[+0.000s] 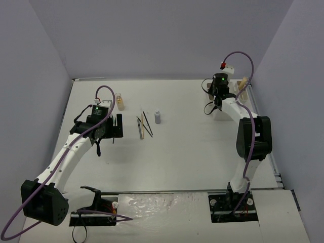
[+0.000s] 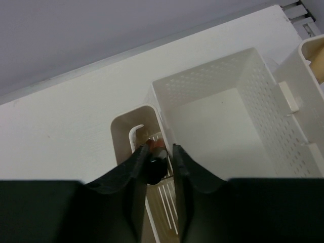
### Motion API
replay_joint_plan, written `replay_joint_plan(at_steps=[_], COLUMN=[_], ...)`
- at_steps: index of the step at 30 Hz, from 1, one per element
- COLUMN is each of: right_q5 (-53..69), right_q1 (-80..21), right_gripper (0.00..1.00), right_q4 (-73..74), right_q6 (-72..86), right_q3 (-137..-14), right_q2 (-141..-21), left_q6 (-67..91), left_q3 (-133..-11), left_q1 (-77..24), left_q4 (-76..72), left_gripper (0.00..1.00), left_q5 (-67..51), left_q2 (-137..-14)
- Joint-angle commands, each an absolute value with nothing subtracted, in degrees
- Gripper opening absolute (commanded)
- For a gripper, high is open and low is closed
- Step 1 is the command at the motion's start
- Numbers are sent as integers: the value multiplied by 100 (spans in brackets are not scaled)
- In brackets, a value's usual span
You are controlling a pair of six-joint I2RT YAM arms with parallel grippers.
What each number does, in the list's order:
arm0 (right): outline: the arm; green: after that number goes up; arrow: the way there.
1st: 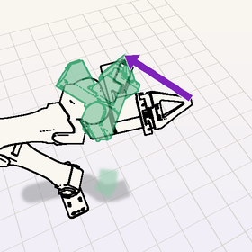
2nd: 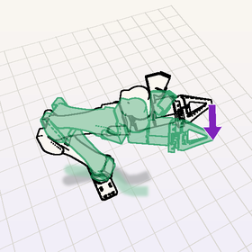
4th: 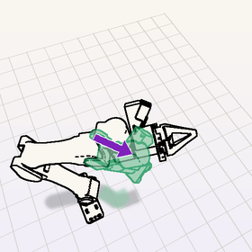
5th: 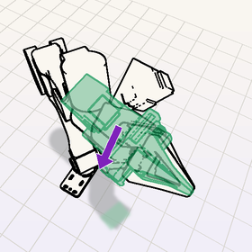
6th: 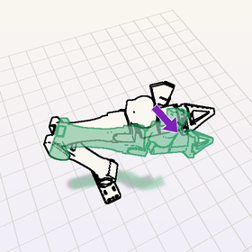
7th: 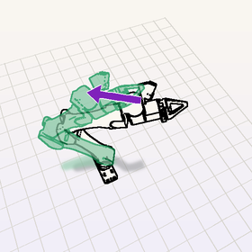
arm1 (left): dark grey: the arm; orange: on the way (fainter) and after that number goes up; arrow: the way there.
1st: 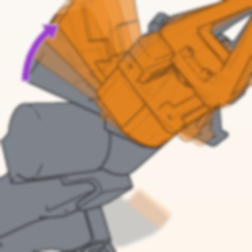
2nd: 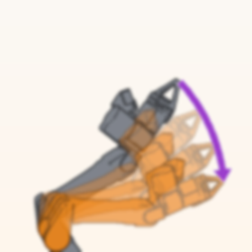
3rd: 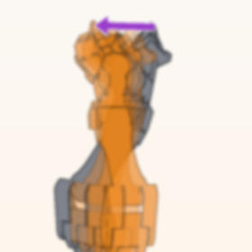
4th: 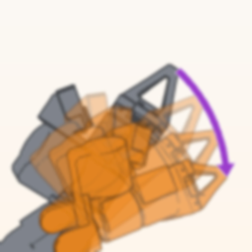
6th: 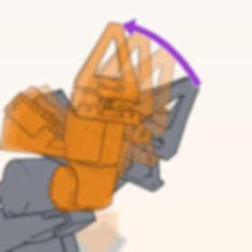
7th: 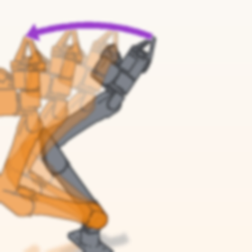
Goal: Organize the makeup
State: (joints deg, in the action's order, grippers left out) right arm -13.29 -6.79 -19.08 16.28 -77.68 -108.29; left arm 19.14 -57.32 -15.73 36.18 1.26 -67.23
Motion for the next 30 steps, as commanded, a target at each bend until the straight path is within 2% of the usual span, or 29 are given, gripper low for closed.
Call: replay_joint_plan(at_steps=[1,5,11,18,27,29,30], right_q5=[-1538,-1599,-1472,-1147,-983,-904,-848], right_q1=[-659,-668,-676,-668,-668,-668,-668], right_gripper=[7,0,1,30,45,50,56], right_q4=[-2136,-1986,-1687,-1181,-795,-799,-784], right_q6=[1486,1349,1155,1133,1150,1178,1186], right_q3=[-8042,-8220,-8518,-9165,-9346,-9280,-9216], right_q2=[-10485,-10507,-10595,-10909,-10961,-10714,-10633], left_q6=[1907,1907,1907,1898,1890,1907,1907], left_q3=[-5906,-5906,-5906,-5923,-5941,-5942,-5950], left_q1=[-1538,-1538,-1538,-1538,-1538,-1538,-1538], left_q4=[3507,3516,3533,3559,3595,3612,3612], left_gripper=[97,97,96,96,96,96,96], left_q5=[70,67,53,44,26,26,26], left_q2=[-6557,-6569,-6600,-6651,-6723,-6741,-6749])
